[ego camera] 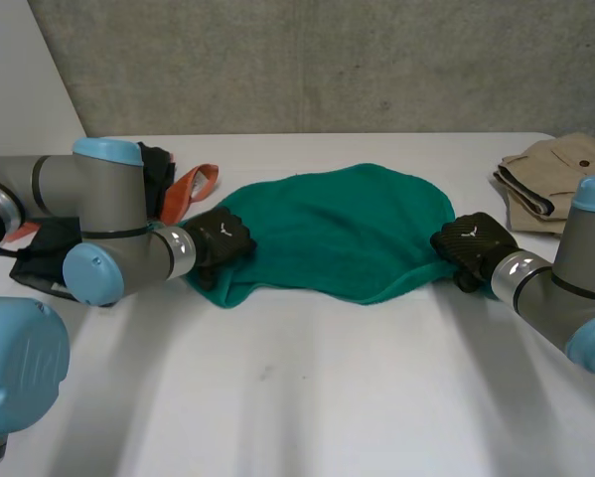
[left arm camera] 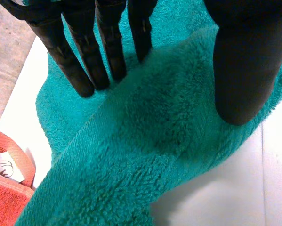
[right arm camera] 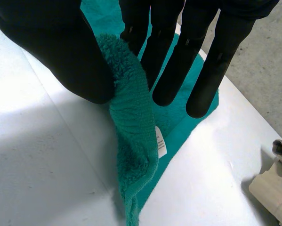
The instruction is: Fold the laundry.
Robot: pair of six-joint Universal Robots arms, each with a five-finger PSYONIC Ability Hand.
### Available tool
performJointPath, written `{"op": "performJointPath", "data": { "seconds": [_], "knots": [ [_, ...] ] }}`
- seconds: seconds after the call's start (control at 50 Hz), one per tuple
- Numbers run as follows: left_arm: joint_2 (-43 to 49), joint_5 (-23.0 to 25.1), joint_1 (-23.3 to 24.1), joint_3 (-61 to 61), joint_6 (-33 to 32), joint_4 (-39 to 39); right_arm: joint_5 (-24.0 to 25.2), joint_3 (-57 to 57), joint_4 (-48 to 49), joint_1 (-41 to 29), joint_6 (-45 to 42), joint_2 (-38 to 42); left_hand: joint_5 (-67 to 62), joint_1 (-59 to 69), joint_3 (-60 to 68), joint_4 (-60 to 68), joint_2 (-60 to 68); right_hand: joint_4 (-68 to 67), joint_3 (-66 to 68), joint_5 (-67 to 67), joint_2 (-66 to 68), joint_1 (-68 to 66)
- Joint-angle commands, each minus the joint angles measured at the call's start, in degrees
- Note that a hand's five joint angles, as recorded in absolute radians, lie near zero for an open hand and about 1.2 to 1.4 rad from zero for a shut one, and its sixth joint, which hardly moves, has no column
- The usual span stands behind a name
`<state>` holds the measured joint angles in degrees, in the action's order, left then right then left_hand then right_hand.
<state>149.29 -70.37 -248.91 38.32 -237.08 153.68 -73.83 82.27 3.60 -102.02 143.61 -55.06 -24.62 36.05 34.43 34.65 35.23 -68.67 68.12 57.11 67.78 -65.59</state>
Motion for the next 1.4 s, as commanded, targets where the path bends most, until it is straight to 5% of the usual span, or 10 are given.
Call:
{"op": "performJointPath", "data": {
  "seconds": [0.02, 0.1, 0.34, 0.42, 0.6, 0.7, 1.0, 1.12, 1.26, 1.4],
  "knots": [
    [-1.5, -1.9, 0.1, 0.2, 0.6, 0.6, -0.3, -0.1, 0.1, 0.2, 0.0, 0.0, -36.5, 35.0, 36.6, 36.4, 35.9, -11.3, 11.9, 12.9, 12.2, -14.4],
    [-4.9, -3.7, -0.1, 2.0, 4.0, 2.6, -0.7, -0.2, 0.0, 0.3, 0.1, -0.2, -38.5, 37.1, 38.7, 38.5, 37.9, -11.3, 11.9, 12.9, 12.2, -14.4],
    [-7.5, -3.6, -1.2, 8.3, 6.3, 6.9, -0.8, -0.5, -0.4, 0.1, 0.0, 0.1, -2.0, 0.6, 2.2, 2.0, 1.4, -11.3, 11.9, 12.9, 12.2, -14.4],
    [-7.4, -4.1, -1.6, 8.5, 4.7, 6.5, -0.9, -0.6, -0.4, 0.0, -0.1, 0.1, -5.0, 3.6, 5.2, 5.0, 4.4, -11.3, 11.9, 12.9, 12.2, -14.4],
    [-7.9, -3.1, -1.5, 9.1, 4.7, 6.0, -1.1, -0.9, -0.5, 0.6, -0.3, 0.0, -42.9, 41.5, 43.1, 42.8, 42.3, -11.3, 11.9, 12.9, 12.2, -14.4],
    [-7.4, -2.0, -1.1, 9.3, 4.3, 5.6, -1.1, -1.0, -1.1, 0.6, -0.3, -0.5, 3.0, -4.4, -2.8, -3.0, -3.6, -11.3, 11.9, 12.9, 12.2, -14.4],
    [-5.1, -2.3, 0.0, 7.6, 3.9, 5.5, -1.1, -1.0, -1.3, 0.3, -0.4, -0.1, 9.3, -10.7, -9.1, -9.3, -9.9, -11.3, 11.9, 12.9, 12.2, -14.4],
    [-2.9, -3.0, -0.2, 5.5, 2.8, 4.8, -1.1, -1.0, -1.3, 0.4, -0.5, -0.1, -0.8, -0.6, 1.0, 0.8, 0.2, -11.3, 11.9, 12.9, 12.2, -14.4],
    [-2.9, -3.1, 0.2, 4.8, 2.7, 3.4, -1.2, -1.5, -1.3, 0.8, -0.7, 0.5, -45.3, 43.9, 45.5, 45.3, 44.7, -11.3, 11.9, 12.9, 12.2, -14.4],
    [-10.5, -5.0, -0.3, 7.5, 4.7, 1.4, -3.9, -3.2, -3.0, 2.3, -1.7, -0.4, -45.4, 44.0, 45.6, 45.3, 44.8, -11.3, 11.9, 12.9, 12.2, -14.4]
  ]
}}
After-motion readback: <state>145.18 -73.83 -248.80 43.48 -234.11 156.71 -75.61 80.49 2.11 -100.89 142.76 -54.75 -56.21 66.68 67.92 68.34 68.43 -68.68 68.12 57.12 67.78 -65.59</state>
